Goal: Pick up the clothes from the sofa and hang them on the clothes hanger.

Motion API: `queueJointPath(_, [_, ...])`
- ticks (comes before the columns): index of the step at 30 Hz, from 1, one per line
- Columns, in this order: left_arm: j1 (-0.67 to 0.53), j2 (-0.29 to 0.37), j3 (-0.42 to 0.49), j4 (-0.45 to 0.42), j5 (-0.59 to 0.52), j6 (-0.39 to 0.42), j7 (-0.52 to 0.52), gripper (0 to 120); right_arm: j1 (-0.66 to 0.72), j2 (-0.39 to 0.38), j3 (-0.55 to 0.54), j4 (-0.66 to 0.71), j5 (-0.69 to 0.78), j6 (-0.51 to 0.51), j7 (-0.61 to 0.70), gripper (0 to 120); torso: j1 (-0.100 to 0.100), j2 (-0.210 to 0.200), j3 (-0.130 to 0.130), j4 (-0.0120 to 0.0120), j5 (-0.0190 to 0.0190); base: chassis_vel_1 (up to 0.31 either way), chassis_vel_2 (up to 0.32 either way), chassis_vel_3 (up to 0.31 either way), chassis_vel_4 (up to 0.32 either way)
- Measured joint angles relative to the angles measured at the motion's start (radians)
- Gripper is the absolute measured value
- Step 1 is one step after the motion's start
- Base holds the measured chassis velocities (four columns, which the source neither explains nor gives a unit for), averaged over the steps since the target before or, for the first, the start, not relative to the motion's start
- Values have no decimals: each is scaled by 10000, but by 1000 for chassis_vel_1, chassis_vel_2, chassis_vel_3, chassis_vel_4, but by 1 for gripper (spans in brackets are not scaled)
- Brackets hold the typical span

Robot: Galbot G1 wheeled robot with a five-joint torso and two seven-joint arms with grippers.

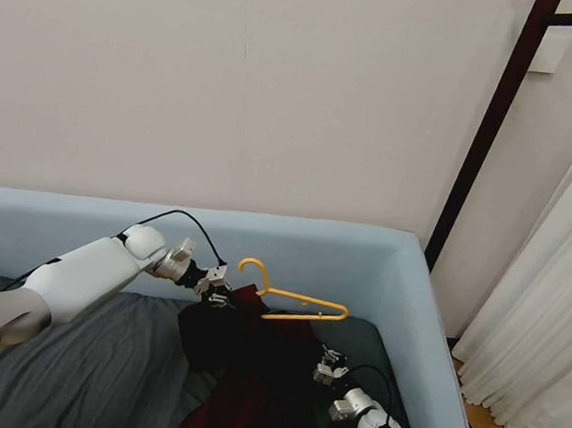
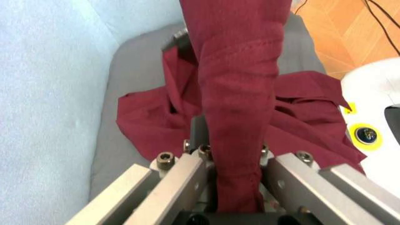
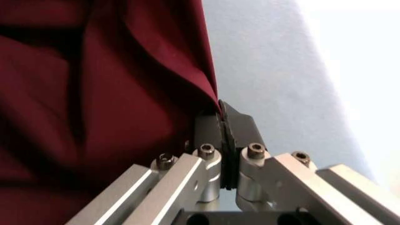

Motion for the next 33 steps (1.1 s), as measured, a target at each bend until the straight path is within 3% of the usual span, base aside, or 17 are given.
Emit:
queueJointPath(6, [11, 223, -55, -327, -38, 8, 2, 0, -88, -998, -866, 1435, 1849, -241, -854, 0, -1, 0, -1, -3, 1, 0, 0, 0, 0])
queueJointPath(9, [-73, 296, -103, -347, -40, 9, -11, 0, -239, -1764, -1499, 2742, 3514, -807, -1358, 0, 0, 0, 0, -2, 0, 0, 0, 0, 0])
queueJointPath(12, [-153, 315, -110, -347, -40, 9, -19, 0, -315, -2071, -1715, 3395, 4177, -1101, -1541, 0, -1, 0, 0, -3, 1, 0, 0, 0, 0])
queueJointPath(16, [-594, 336, 55, -351, -93, 0, -32, 0, -459, -2908, -2234, 5418, 5671, -2076, -1810, 0, 0, 1, 0, -1, 1, 0, 0, 0, 0])
queueJointPath(21, [-1030, 402, 359, -471, -322, 21, -33, 0, -757, -3584, -2343, 7381, 6734, -3051, -1831, 0, -1, 1, 0, -2, 0, 0, 0, 0, 0])
queueJointPath(33, [-1877, 609, 812, -514, -429, 44, 35, 0, -869, -4756, -1736, 9107, 7853, -3650, -1829, 0, 0, 1, 0, -3, 1, 0, 0, 0, 0])
